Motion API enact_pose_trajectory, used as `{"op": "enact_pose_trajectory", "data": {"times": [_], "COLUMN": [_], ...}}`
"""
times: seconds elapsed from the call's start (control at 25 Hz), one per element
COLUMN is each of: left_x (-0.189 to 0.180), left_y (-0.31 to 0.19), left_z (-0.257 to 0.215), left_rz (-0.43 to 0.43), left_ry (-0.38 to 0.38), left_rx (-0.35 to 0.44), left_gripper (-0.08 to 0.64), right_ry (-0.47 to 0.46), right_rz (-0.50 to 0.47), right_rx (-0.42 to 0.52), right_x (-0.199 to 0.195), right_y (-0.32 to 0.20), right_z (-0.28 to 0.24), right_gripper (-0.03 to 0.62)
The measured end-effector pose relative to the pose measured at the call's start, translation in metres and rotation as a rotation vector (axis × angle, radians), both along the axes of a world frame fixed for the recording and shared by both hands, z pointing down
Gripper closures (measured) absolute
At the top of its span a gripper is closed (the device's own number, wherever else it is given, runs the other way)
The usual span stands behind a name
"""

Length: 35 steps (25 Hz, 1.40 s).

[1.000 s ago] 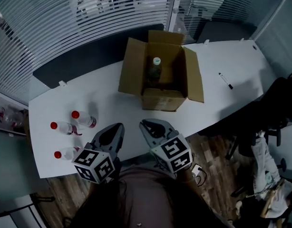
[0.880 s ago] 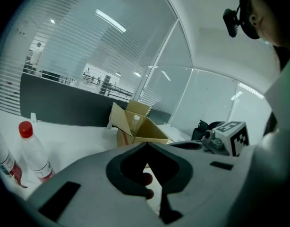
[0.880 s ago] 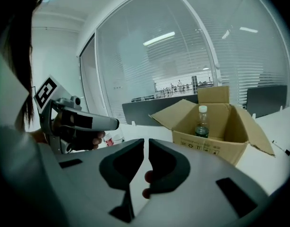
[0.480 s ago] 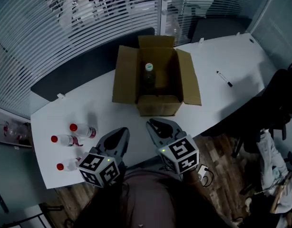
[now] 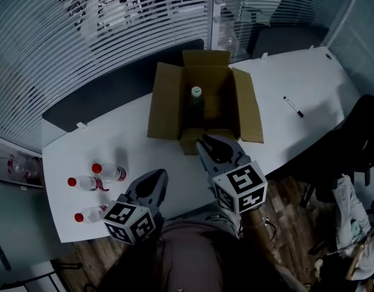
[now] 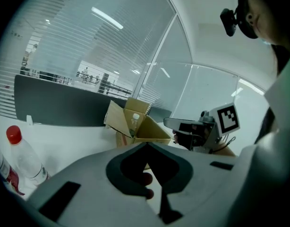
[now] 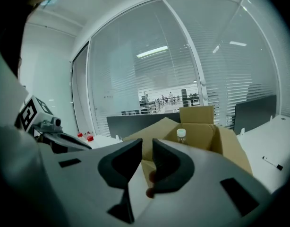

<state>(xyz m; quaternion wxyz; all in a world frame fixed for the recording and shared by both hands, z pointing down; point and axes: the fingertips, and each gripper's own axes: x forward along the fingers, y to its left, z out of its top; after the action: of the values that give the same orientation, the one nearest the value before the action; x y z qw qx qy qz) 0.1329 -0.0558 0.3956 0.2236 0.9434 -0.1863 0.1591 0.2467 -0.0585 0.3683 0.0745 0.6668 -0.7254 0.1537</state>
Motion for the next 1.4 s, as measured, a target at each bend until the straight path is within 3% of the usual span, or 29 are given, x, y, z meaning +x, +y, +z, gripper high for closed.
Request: {"op": "enact_pose_trajectory", "data": {"times": [0.56,1.4], "left_x": [-0.019,-0.023], "left_y": [-0.021,-0.046], "left_z": [0.004,0.015], "left_rz": [-0.104,-0.176], "left_ry": [0.011,0.012], "left_rx": [0.003,-0.021], "left_gripper": [0.552,0.552], "right_ry": [0.101,0.097], "right_rz": [0.038,0.061], "right_rx": [0.027,-0.162], "right_x": [0.051,0.098], "right_y": [-0.06,-0.14], "right_z": [-0.018,0.045], "right_gripper": [0.462,0.399]}}
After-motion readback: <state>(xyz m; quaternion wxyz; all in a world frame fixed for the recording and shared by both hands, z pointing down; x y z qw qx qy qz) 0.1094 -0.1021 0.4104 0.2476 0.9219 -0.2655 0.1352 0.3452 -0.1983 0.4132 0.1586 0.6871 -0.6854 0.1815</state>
